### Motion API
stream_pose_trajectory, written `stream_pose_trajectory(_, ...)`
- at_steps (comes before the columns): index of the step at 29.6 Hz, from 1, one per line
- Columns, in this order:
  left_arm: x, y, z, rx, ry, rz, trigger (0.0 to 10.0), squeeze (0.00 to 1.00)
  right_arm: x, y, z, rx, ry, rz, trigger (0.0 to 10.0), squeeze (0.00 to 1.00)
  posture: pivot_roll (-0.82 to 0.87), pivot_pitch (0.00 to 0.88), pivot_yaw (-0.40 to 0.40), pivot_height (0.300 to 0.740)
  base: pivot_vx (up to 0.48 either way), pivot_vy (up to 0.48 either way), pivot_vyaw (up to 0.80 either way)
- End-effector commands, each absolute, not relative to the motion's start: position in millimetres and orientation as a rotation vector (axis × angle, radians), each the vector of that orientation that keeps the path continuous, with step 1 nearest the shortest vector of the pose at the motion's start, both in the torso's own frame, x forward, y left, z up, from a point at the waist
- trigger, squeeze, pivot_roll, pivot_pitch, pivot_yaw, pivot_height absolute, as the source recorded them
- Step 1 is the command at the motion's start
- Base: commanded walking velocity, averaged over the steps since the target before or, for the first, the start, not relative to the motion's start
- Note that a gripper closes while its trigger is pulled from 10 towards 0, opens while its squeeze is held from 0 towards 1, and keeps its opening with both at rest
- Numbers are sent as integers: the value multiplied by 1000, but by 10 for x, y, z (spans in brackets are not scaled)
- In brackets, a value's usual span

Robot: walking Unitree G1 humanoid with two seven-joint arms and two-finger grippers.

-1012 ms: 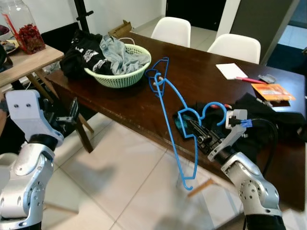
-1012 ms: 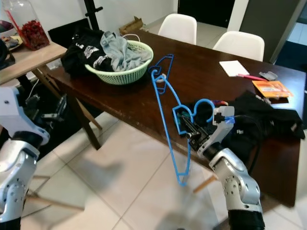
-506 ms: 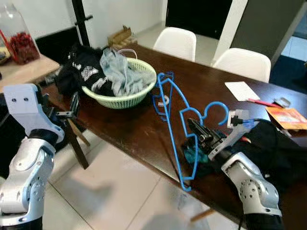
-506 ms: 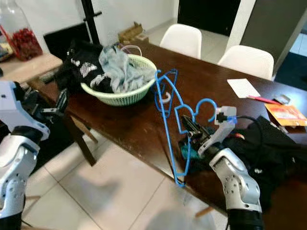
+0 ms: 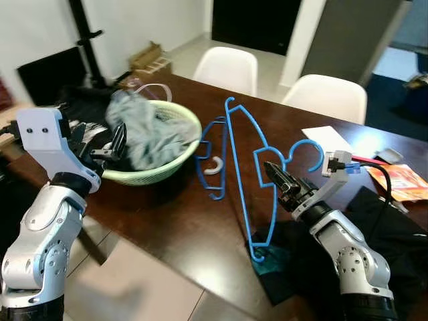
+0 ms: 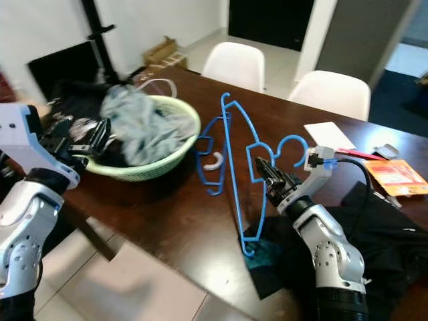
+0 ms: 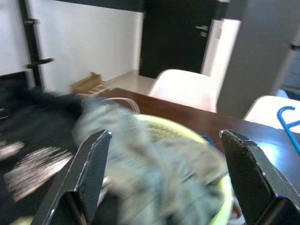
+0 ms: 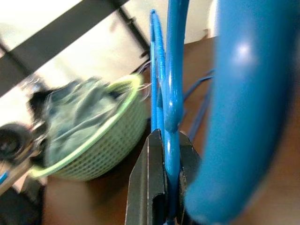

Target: Hang hanger

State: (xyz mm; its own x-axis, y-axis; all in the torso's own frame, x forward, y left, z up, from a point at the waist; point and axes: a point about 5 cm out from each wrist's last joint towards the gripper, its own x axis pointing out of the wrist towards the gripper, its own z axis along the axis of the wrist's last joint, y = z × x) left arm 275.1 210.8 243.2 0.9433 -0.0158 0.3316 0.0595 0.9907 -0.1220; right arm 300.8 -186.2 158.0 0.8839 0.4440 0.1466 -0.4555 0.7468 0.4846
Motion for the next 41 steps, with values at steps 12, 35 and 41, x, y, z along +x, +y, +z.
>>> stream_pose_trajectory(12,2748,2541,2395,-119,-291,317,10000,0,3014,-1874,1554,534,-5,484,10000,0,43,81,1,740,104,0,0)
stream_pose_trajectory(35,2745,2703,2044,-315,-96,525,10000,0,3034,-1870,1542,515,16,482,10000,0,38,82,-7,740,0,0,0)
stream_pose_trajectory(41,2870,2810,2120,-270,-95,477,10000,0,3033,-1868,1537,511,15,478,10000,0,32,74,0,740,0,0,0)
